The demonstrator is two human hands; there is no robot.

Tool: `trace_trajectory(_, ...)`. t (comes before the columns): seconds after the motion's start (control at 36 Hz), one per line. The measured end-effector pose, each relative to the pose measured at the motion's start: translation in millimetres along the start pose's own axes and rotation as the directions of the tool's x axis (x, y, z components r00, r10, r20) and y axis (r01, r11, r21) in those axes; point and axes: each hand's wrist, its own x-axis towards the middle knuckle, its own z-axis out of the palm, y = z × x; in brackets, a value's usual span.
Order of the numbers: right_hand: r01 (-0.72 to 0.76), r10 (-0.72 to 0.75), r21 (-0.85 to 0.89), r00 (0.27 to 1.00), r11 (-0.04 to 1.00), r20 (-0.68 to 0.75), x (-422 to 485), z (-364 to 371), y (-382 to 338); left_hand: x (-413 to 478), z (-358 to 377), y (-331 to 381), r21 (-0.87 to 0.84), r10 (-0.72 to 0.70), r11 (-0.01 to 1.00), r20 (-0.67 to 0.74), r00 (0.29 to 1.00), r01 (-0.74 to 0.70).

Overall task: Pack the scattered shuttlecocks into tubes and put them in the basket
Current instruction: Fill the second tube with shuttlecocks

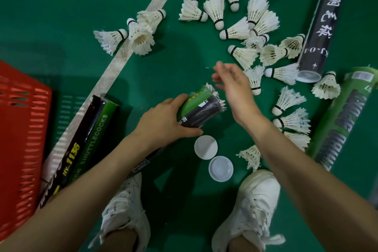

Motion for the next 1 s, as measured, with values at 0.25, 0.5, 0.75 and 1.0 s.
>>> trace_trajectory(0.25,0.159,-0.158,-0.001,0.982,0.987,0.107,-12,-17,-21,14,-34,20,-0.078,0.033,0.996,-0.188,0.982,-0.048)
trace_trajectory(0.5,0.445,-0.444,0.028,0.895,0.895,-0.039,-12,-24,-122,22,-100,74,-0.163,0.165,0.959,-0.342,0.925,-0.231)
trace_trajectory(0.75,0.651,-0.647,-0.064,0.759,0.756,0.073,-70,-42,-193,-23,-120,113,-0.490,0.242,0.744,-0.435,0.867,-0.454)
trace_trajectory(1.0,0.539,-0.524,-0.054,0.834,0.840,0.170,-112,-50,-197,-72,-142,120,-0.827,0.197,0.529,-0.099,0.975,-0.191)
